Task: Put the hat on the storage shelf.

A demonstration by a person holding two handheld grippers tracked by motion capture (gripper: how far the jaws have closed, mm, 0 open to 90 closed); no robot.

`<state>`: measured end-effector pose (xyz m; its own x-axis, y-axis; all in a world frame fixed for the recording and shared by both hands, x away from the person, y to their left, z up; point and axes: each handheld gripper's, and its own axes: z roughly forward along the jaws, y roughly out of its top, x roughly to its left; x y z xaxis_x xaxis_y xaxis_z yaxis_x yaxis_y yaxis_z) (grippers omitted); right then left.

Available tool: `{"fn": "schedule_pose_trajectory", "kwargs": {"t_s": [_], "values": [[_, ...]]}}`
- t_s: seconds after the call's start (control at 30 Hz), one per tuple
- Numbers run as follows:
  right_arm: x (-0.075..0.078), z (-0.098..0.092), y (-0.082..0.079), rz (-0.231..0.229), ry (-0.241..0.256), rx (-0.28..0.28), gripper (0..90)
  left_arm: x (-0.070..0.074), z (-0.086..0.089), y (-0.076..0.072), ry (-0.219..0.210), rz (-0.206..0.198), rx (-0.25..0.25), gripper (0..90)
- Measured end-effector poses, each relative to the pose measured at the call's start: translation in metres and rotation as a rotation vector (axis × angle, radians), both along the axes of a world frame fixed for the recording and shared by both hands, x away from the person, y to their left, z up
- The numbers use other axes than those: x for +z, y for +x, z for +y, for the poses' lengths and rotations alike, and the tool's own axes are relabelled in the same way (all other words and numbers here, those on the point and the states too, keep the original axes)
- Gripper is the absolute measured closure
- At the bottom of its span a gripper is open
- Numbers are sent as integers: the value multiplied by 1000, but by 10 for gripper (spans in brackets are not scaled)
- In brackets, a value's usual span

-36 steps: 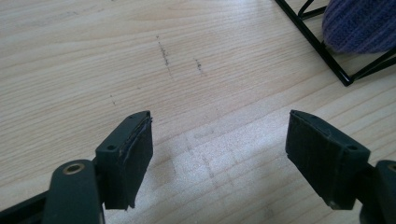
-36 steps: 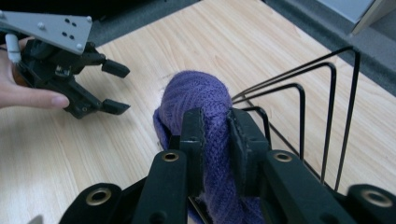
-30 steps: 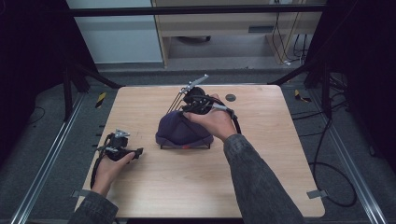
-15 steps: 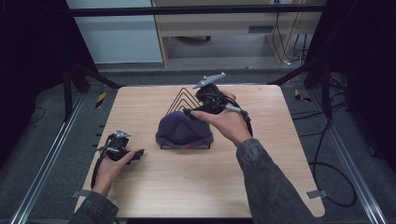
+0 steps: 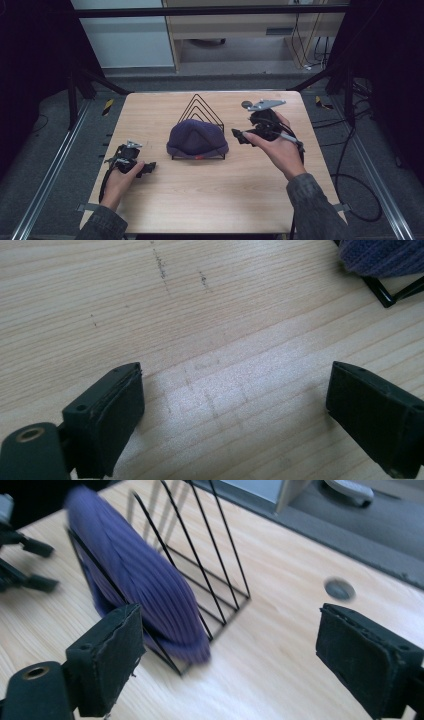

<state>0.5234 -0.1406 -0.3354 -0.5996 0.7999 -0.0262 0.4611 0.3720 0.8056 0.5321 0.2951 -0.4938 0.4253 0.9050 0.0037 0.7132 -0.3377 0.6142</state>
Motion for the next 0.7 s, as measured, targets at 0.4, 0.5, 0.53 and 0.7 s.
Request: {"fn": "schedule_pose_trajectory", "kwargs": {"t_s": [0.4, 0.5, 0.53, 0.7], "values": [[-69, -57, -26, 96, 15, -79, 94, -3, -2, -2, 7, -21, -4, 44], [-89, -65, -28, 124, 20, -97, 95, -3, -2, -2, 9, -22, -4, 38], [-95, -67, -28, 138, 23, -101, 95, -4, -2, -2, 9, -24, -4, 34], [-121, -72, -25, 186, 26, -137, 116, -4, -2, -2, 10, -25, -7, 30]]}}
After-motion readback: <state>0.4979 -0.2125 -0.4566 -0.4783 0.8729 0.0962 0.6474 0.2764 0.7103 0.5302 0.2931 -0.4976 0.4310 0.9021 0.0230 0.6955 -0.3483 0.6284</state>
